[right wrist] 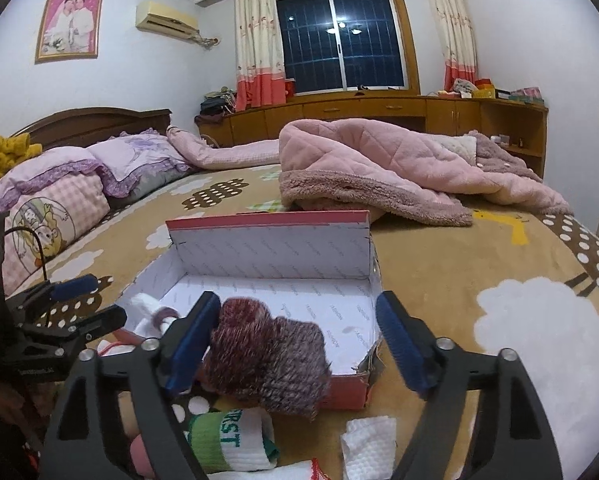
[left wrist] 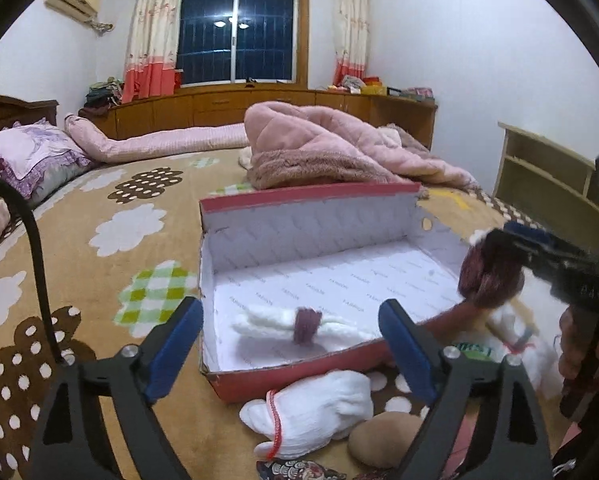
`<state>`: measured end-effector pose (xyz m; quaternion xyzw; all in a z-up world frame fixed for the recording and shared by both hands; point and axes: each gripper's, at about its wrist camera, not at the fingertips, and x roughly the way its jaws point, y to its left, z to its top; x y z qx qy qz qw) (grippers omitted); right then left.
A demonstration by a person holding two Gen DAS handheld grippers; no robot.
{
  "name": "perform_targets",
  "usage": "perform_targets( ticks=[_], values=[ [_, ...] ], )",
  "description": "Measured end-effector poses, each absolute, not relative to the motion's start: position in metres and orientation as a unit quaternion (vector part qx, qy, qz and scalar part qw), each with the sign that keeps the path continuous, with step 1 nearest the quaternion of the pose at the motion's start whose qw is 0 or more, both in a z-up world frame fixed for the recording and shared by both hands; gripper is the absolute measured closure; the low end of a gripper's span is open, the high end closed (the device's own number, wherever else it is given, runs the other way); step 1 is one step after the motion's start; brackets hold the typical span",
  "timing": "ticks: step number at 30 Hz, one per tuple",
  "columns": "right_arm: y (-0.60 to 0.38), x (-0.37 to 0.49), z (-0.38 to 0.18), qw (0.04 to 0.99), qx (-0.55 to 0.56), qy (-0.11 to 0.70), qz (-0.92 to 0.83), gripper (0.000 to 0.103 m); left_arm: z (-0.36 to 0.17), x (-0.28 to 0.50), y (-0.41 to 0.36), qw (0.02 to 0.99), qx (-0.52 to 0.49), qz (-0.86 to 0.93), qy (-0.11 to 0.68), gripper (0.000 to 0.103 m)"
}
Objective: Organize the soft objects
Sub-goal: 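Lower the maroon knit sock into the shoebox and open the right tool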
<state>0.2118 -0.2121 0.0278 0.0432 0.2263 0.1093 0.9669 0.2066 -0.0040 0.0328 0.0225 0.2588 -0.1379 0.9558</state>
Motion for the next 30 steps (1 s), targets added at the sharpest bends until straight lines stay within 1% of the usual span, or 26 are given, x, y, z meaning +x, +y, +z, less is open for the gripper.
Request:
perform_targets(
  ticks=[1, 5, 8, 13, 16, 20, 21, 22, 24, 25, 26, 29, 30],
  values=[
    [-0.212, 0.210, 0.029, 0.968, 0.044, 0.223, 0.110, 0.017, 0.035, 0.206, -0.002, 0.957, 0.014, -0.136, 0.256, 0.007],
    [-0.216, 0.207, 0.033, 0.968, 0.058, 0.217, 0.116, 0.017, 0.043, 0.204, 0.010, 0.961, -0.023, -0.132, 0.241, 0.007],
    [-0.222, 0.207, 0.034, 0.966, 0.074, 0.218, 0.116, 0.017, 0.046, 0.205, 0.017, 0.961, -0.038, -0.120, 0.245, 0.007],
    [-0.225, 0.210, 0.030, 0.964, 0.073, 0.230, 0.111, 0.017, 0.045, 0.206, 0.024, 0.960, -0.041, -0.110, 0.254, 0.007],
    [-0.226, 0.211, 0.024, 0.961, 0.051, 0.261, 0.080, 0.017, 0.042, 0.206, 0.023, 0.959, -0.036, -0.107, 0.258, 0.007],
    [-0.236, 0.205, 0.016, 0.932, 0.085, 0.324, 0.137, 0.018, 0.041, 0.204, 0.021, 0.960, -0.023, -0.107, 0.259, 0.007],
    [-0.234, 0.205, 0.013, 0.928, 0.075, 0.339, 0.135, 0.030, 0.041, 0.203, 0.020, 0.960, -0.018, -0.106, 0.257, 0.007],
    [-0.231, 0.206, 0.009, 0.925, 0.061, 0.352, 0.129, 0.055, 0.042, 0.203, 0.020, 0.961, -0.016, -0.105, 0.256, 0.007],
    [-0.228, 0.212, 0.000, 0.914, 0.052, 0.382, 0.128, 0.081, 0.042, 0.202, 0.020, 0.961, -0.017, -0.101, 0.257, 0.007],
    [-0.229, 0.213, -0.002, 0.910, 0.056, 0.387, 0.137, 0.092, 0.042, 0.202, 0.020, 0.960, -0.019, -0.101, 0.259, 0.007],
    [-0.228, 0.213, -0.001, 0.909, 0.061, 0.384, 0.148, 0.098, 0.042, 0.202, 0.020, 0.960, -0.021, -0.102, 0.261, 0.007],
    [-0.229, 0.207, 0.017, 0.920, 0.078, 0.343, 0.169, 0.099, 0.042, 0.199, 0.019, 0.960, -0.017, -0.105, 0.259, 0.007],
    [-0.229, 0.205, 0.026, 0.929, 0.080, 0.318, 0.170, 0.099, 0.042, 0.199, 0.019, 0.960, -0.017, -0.106, 0.259, 0.007]
  ],
)
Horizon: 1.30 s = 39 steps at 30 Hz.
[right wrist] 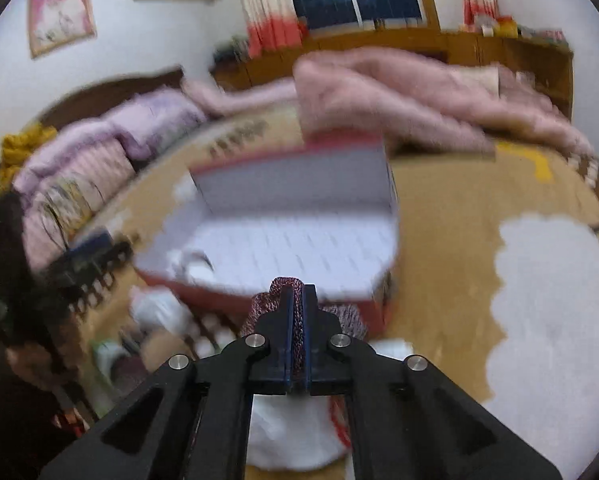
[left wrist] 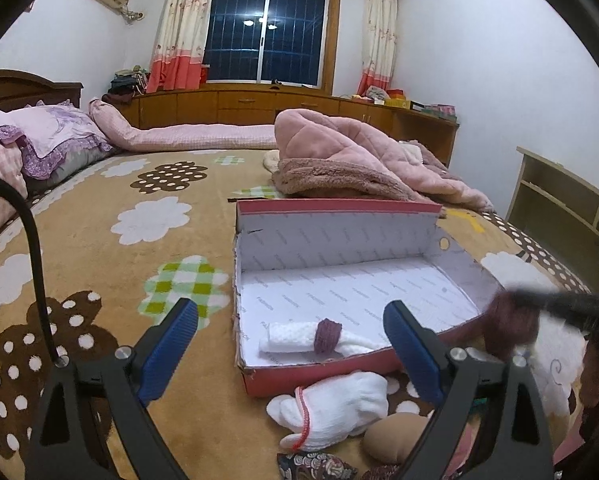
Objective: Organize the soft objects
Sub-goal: 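Lower the maroon knit sock into the shoebox and open the right tool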
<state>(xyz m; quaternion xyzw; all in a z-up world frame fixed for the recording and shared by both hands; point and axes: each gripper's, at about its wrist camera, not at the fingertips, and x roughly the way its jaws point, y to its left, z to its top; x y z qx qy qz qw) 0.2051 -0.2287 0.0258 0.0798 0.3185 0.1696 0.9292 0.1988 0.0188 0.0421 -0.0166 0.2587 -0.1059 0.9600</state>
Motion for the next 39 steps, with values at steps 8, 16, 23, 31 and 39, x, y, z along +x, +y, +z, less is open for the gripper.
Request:
perform_targets(
  ticks=[8, 16, 23, 31, 39],
  values=[
    [-0.218, 0.219, 0.031, 0.963, 0.063, 0.240, 0.109, 0.099, 0.037, 0.200, 0.021, 0.956, -0.028, -0.110, 0.272, 0.007],
    [-0.221, 0.225, 0.027, 0.966, 0.070, 0.233, 0.082, 0.047, 0.036, 0.199, 0.017, 0.955, -0.023, -0.111, 0.273, 0.007],
    [-0.222, 0.222, 0.027, 0.962, 0.070, 0.244, 0.097, 0.047, 0.037, 0.197, 0.017, 0.956, -0.021, -0.108, 0.271, 0.007],
    [-0.216, 0.213, 0.029, 0.961, 0.056, 0.249, 0.109, 0.047, 0.036, 0.193, 0.017, 0.955, -0.019, -0.109, 0.275, 0.007],
    [-0.226, 0.195, 0.024, 0.954, 0.076, 0.267, 0.112, 0.047, 0.036, 0.177, 0.019, 0.954, -0.022, -0.115, 0.275, 0.007]
  ],
)
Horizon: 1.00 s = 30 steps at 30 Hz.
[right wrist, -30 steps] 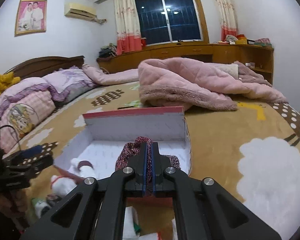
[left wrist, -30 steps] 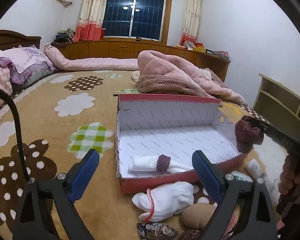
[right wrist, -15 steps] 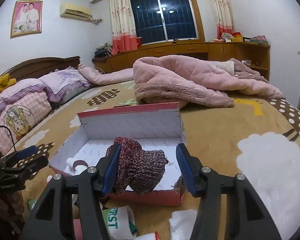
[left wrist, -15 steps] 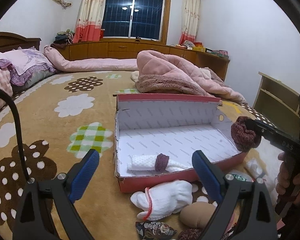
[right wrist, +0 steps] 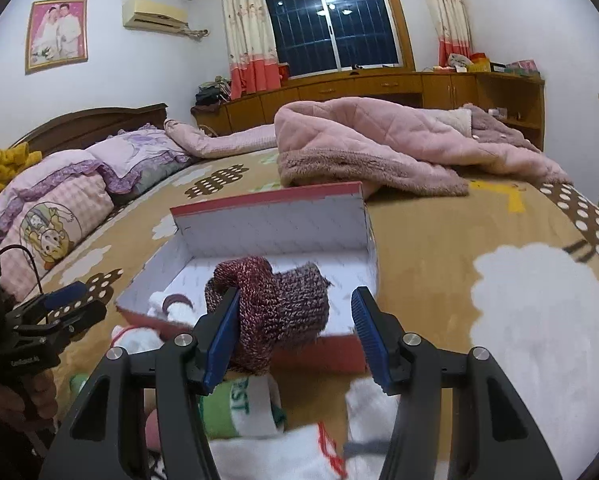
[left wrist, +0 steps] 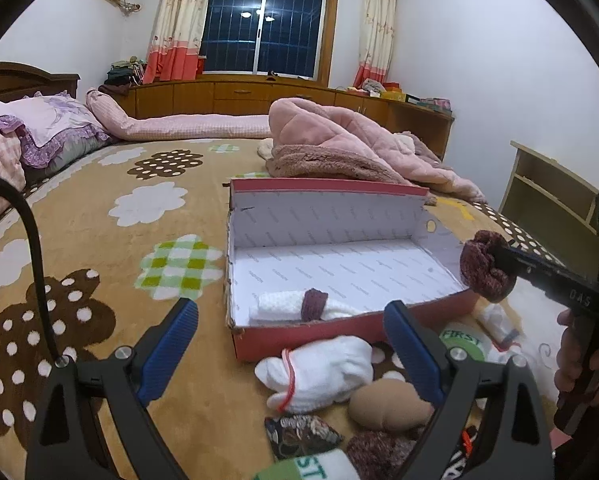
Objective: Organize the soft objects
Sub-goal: 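Lower the maroon knit sock into the shoebox and open the right tool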
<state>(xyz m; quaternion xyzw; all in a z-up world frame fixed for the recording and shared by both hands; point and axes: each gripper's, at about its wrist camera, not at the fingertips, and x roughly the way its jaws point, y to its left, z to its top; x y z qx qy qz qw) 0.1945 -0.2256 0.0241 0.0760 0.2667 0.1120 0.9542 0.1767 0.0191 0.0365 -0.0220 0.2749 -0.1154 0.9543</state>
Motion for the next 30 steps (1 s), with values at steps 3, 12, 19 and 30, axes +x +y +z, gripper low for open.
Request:
perform_targets(
  ticks=[3, 12, 19, 30],
  values=[
    [-0.232, 0.186, 0.024, 0.954, 0.081, 0.269, 0.106, 0.047, 0.039, 0.167, 0.020, 0.956, -0.025, -0.116, 0.270, 0.007],
    [-0.252, 0.175, 0.016, 0.944, 0.135, 0.286, 0.097, 0.046, 0.041, 0.149, 0.028, 0.955, -0.050, -0.111, 0.270, 0.007],
    [-0.240, 0.203, 0.024, 0.946, 0.117, 0.271, 0.131, 0.054, 0.037, 0.133, 0.018, 0.954, -0.038, -0.116, 0.272, 0.007],
    [-0.236, 0.217, 0.036, 0.951, 0.164, 0.224, 0.135, 0.027, 0.034, 0.136, 0.015, 0.953, -0.030, -0.122, 0.277, 0.007]
  ],
)
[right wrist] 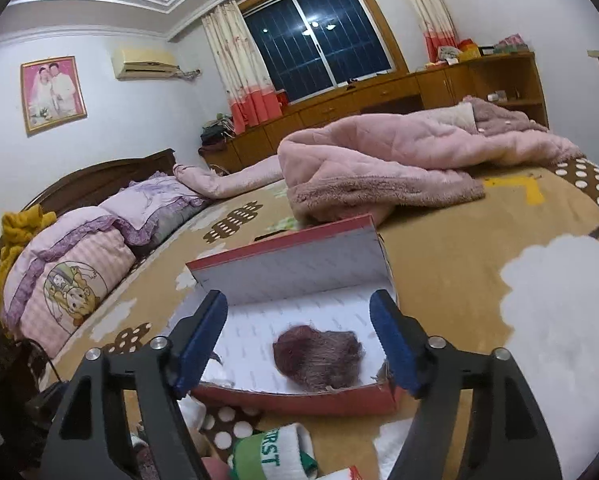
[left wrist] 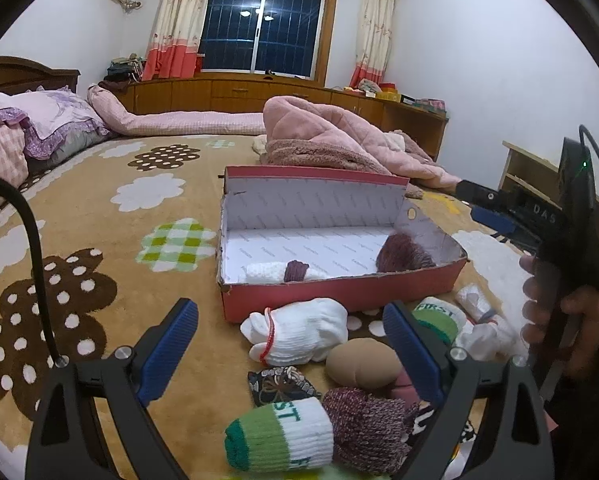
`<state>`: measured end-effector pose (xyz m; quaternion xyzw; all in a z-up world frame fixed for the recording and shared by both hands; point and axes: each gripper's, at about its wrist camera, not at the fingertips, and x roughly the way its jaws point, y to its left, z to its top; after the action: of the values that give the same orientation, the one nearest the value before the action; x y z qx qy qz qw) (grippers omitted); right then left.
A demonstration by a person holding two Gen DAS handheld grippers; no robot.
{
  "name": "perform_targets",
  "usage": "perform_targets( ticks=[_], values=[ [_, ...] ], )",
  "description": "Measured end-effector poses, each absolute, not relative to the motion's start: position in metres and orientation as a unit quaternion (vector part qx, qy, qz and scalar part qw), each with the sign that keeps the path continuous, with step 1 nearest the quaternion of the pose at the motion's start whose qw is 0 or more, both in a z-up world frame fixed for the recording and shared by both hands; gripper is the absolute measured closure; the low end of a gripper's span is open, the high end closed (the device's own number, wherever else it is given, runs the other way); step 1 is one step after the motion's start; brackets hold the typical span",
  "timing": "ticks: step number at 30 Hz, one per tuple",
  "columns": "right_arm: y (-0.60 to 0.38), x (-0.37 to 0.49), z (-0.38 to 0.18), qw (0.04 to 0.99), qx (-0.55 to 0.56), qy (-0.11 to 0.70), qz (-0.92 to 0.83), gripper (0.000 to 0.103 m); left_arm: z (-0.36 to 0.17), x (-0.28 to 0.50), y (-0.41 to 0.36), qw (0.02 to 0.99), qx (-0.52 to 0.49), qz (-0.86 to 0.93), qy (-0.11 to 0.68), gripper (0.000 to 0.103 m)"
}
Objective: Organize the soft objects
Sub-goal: 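Lower the maroon knit sock into the shoebox and open the right tool, then grasp the green-and-white FIRST sock with the left tool while the right tool grasps the white socks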
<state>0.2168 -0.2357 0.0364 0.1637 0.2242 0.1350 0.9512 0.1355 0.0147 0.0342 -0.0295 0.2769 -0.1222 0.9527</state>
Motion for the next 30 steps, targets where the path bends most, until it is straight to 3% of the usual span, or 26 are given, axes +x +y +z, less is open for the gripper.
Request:
perform_targets(
  ticks=[9, 30],
  values=[
    [-0.233, 0.188, 0.030, 0.952, 0.109, 0.262, 0.115, 0.027, 0.034, 0.133, 0.011, 0.951, -0.024, -0.127, 0.281, 0.007],
    [-0.231, 0.126, 0.004, 0.938, 0.115, 0.304, 0.120, 0.027, 0.016, 0.085, 0.026, 0.944, -0.042, -0.102, 0.312, 0.007]
  ],
)
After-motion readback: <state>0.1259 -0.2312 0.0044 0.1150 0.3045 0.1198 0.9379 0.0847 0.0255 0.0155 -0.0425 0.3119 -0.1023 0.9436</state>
